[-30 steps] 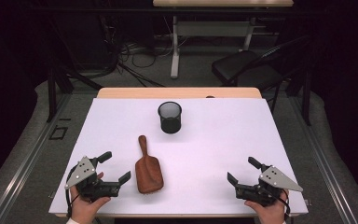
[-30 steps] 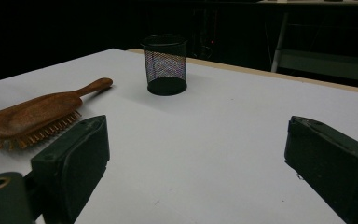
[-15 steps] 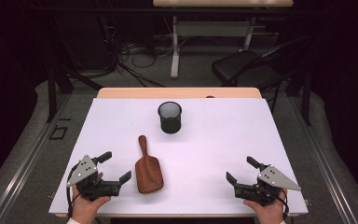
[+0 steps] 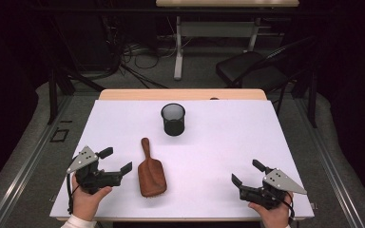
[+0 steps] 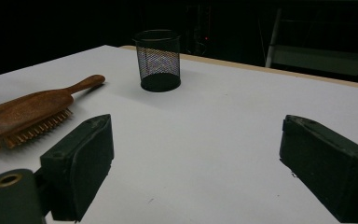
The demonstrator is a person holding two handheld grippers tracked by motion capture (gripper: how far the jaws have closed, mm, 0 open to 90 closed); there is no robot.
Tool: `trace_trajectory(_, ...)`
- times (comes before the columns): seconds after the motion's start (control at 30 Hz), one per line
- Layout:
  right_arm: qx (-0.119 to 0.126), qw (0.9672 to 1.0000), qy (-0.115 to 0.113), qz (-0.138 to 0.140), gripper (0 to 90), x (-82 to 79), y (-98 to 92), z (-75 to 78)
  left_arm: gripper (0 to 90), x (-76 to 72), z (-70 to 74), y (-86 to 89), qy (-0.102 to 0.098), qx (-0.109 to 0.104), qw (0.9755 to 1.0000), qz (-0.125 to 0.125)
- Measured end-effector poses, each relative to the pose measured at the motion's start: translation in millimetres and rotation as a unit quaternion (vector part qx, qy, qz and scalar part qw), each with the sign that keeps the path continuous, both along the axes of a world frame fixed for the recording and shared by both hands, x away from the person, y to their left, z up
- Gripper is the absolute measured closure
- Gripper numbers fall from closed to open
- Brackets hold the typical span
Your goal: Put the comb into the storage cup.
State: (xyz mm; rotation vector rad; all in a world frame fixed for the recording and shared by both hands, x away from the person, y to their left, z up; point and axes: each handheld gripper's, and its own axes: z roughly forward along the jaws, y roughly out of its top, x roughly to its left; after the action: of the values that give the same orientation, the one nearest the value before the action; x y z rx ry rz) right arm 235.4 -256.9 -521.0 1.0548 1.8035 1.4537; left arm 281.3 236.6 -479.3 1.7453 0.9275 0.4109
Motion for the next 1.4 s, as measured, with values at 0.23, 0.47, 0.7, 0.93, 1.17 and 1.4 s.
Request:
trace_trajectory(0.23, -0.001, 1.0000, 0.000, -0.002, 9.9, 0.1, -0.8, 0.0, 8.7, 14.8, 6.2, -6.5, 0.042, 0.009, 0.9991, 0.001)
trace_trajectory(0.47, -0.002, 1.0000, 0.009, 0.000, 9.9, 1.6, 0.4, -1.4, 14.9, 29.7, 14.9, -16.2, 0.049, 0.001, 0.9988, 0.007)
trace_trajectory(0.7, -0.003, 0.9999, 0.010, -0.002, 7.6, 1.8, 1.3, -1.7, 16.1, 43.8, 21.7, -29.0, 0.051, 0.002, 0.9986, 0.012)
trace_trajectory(0.93, -0.004, 0.9999, 0.013, -0.003, 3.4, 2.1, 1.9, -1.4, 20.6, 55.9, 22.1, -35.9, 0.057, 0.007, 0.9981, 0.021)
trace_trajectory(1.17, -0.009, 0.9998, 0.015, -0.007, 0.0, 3.1, 3.8, -0.8, 23.9, 64.9, 21.5, -36.3, 0.068, 0.001, 0.9972, 0.031)
trace_trajectory(1.4, -0.005, 0.9991, 0.034, -0.025, 0.0, 5.5, 2.5, 1.8, 26.2, 74.9, 19.2, -38.5, 0.079, 0.002, 0.9960, 0.041)
